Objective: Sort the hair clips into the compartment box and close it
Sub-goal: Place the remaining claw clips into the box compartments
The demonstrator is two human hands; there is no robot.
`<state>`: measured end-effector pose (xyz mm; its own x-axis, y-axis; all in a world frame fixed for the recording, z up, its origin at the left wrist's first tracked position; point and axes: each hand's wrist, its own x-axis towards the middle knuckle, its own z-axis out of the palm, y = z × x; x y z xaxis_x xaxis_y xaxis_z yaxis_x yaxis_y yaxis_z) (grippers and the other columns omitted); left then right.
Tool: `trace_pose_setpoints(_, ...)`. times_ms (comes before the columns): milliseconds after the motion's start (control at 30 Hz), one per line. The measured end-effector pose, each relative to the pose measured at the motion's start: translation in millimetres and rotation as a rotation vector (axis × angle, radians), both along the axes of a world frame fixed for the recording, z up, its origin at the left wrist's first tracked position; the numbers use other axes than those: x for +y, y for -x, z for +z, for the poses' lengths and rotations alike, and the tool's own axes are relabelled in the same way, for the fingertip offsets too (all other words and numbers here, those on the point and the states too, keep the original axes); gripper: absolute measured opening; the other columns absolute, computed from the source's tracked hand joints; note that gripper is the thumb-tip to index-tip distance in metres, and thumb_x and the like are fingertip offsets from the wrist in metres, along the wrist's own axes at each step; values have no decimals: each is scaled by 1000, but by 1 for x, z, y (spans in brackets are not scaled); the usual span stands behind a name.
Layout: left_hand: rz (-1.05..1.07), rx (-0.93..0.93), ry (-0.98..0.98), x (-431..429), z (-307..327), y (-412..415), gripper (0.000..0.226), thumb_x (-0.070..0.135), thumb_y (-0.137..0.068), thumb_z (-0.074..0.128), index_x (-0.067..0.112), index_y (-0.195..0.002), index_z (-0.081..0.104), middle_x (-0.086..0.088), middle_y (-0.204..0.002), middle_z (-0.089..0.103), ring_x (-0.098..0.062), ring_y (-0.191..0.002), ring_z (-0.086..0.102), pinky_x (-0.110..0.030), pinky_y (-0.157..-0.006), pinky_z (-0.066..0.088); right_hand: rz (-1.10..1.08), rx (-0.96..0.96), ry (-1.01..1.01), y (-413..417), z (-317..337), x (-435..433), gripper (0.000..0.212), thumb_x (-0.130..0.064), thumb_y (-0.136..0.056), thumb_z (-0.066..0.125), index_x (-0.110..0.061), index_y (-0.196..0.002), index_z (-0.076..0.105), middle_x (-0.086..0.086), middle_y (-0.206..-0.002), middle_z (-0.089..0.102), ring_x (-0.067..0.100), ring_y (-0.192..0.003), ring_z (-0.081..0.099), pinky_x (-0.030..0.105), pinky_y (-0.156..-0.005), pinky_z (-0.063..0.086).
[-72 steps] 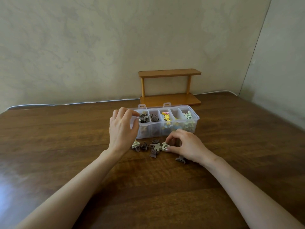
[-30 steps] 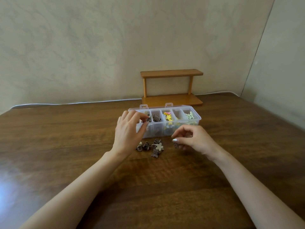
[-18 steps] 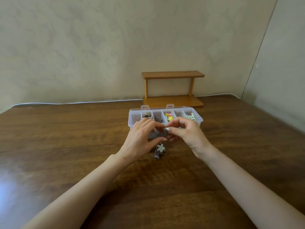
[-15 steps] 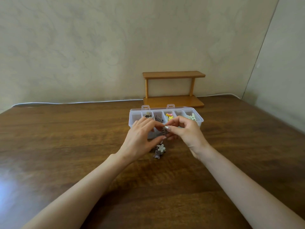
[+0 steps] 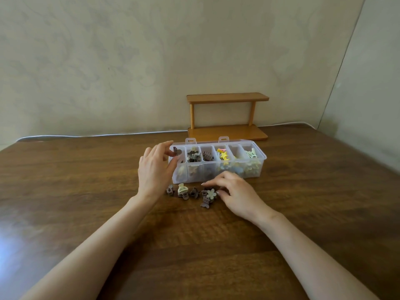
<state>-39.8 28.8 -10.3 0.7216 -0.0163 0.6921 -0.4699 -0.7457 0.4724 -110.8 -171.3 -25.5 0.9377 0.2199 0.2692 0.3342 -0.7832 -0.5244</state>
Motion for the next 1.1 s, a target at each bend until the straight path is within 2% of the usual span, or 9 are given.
trace_pose_setpoints(100, -7, 22, 19, -1, 0, 0, 35, 25, -87, 61, 18, -121, 54, 8, -95, 65, -9, -88, 46, -30, -80, 39, 5, 2, 27, 1, 1, 0, 41, -7, -92, 51, -37, -118, 62, -10, -110, 54, 10, -111, 46, 29, -93, 42)
trace_pose_setpoints(267, 4, 0, 8, 0, -1, 1, 21, 21, -87, 61, 16, -108, 58, 5, -94, 65, -10, -85, 47, -24, -76, 32, 5, -9, 32, 2, 3, 0, 35, -8, -90, 53, -33, -113, 63, -8, -113, 56, 9, -110, 46, 27, -93, 43)
trace_pose_setpoints(433, -96, -148, -50, -6, 2, 8, 9, 13, -86, 61, 15, -95, 60, 4, -89, 63, -11, -80, 50, -30, -72, 44, -22, -49, 38, 2, 4, -1, 23, -10, -86, 62, -28, -101, 63, -9, -102, 54, 9, -100, 49, 29, -87, 46)
trace_pose_setpoints(533, -244, -184, -159, -12, 3, 15, 13, 10, -84, 61, 14, -96, 60, 5, -89, 61, -8, -81, 49, -29, -71, 45, -37, -72, 23, 2, 3, -2, 20, -9, -84, 65, -26, -94, 62, -8, -98, 55, 8, -92, 52, 30, -81, 49)
trace_pose_setpoints(633, -384, -164, -301, -17, 2, 20, 21, 10, -82, 63, 16, -101, 60, 4, -93, 62, -8, -87, 50, -27, -74, 45, -84, -90, -163, 1, 5, -2, 19, -9, -82, 68, -23, -92, 59, -11, -90, 58, 2, -82, 55, 22, -74, 48)
trace_pose_setpoints(700, -442, -157, -390, -20, -1, 22, 26, 12, -79, 65, 18, -104, 59, 4, -98, 61, -11, -91, 49, -24, -74, 41, -99, -69, -329, 1, 9, -1, 22, -9, -81, 71, -21, -92, 55, -11, -87, 59, 2, -82, 57, 17, -72, 46)
trace_pose_setpoints(833, -486, -181, -473, -25, -4, 24, 27, 26, -81, 60, 23, -108, 58, 4, -100, 59, -11, -91, 46, -23, -73, 39, -56, -1, -584, 3, 15, 0, 24, -8, -79, 72, -19, -91, 54, -1, -91, 63, 11, -87, 61, 21, -73, 50)
trace_pose_setpoints(1000, -436, -253, -428, -24, -2, 24, 22, 32, -85, 53, 22, -103, 60, 3, -96, 61, -12, -89, 49, -27, -70, 43, -5, 42, -719, 6, 18, 2, 22, -9, -82, 69, -16, -98, 57, -2, -90, 65, 9, -86, 64, 20, -71, 51)
trace_pose_setpoints(1100, -324, -301, -351, -21, 1, 22, 23, 33, -86, 56, 18, -102, 62, 1, -95, 61, -14, -89, 49, -29, -70, 43, -28, 27, -657, 6, 17, 3, 24, -12, -83, 69, -17, -103, 57, -1, -91, 66, 11, -88, 64, 25, -76, 54)
